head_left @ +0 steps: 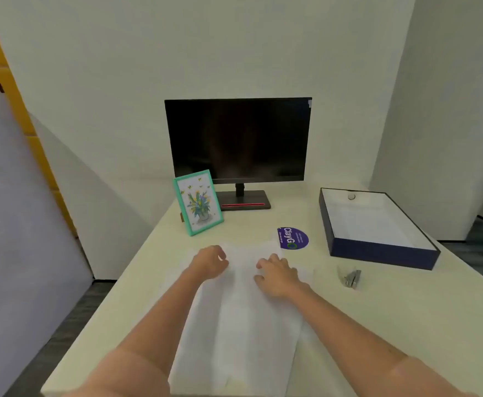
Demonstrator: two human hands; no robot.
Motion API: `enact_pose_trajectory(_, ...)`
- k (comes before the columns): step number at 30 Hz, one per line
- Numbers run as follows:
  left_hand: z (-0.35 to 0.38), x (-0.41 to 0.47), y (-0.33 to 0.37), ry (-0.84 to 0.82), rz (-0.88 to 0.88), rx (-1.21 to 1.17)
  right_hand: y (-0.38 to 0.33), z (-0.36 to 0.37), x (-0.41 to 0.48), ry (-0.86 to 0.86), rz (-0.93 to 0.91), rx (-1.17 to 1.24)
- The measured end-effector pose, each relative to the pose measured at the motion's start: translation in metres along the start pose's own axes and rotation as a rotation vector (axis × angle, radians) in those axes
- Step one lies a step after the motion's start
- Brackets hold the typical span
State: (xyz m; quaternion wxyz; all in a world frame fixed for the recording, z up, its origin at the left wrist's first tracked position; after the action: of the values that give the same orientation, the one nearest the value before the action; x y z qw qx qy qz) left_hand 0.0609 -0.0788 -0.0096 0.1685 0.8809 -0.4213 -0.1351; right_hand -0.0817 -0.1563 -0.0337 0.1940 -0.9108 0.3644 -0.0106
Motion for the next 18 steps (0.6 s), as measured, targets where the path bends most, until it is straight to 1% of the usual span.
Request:
enact_pose_trajectory(2, 0.012, 0.002, -0.005, -0.041, -0.041, 0.043, 0.006, 0.010, -0.001, -0.024, 0.032, -0.079)
enact_pose_trajectory(4, 0.022, 0.004, -0.010, -0.074, -0.102, 0.036, 0.011, 0.021, 0.000, -0.038, 0.029, -0.148)
enact_pose_trajectory(9, 0.037, 0.011, -0.022, -0.111, -0.276, -0.115, 0.013, 0.023, 0.007, -0.036, 0.012, -0.173)
enact_pose_trajectory(13, 0.041, 0.010, -0.024, -0.068, -0.319, -0.250, 0.014, 0.023, 0.009, -0.059, 0.012, -0.171)
enact_pose_trajectory(15, 0.040, 0.011, -0.027, -0.040, -0.329, -0.354, 0.017, 0.015, 0.008, -0.010, 0.042, -0.142)
enact_pose_trajectory(18, 0.032, 0.007, -0.036, 0.000, -0.364, -0.558, 0.036, -0.015, 0.001, 0.195, 0.199, -0.065)
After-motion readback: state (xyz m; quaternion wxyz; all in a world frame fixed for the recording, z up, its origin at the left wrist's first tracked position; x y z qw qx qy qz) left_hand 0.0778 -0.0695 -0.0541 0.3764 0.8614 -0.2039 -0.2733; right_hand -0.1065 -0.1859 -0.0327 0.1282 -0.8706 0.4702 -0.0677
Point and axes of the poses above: each hand's wrist, its own x-axis towards the middle knuckle, its own z-axis out of the palm, y = z × x, the point moved 10 cm from there along x, towards the middle knuckle, and after that the axes turned 4 degrees about x, right-handed, at the moved point
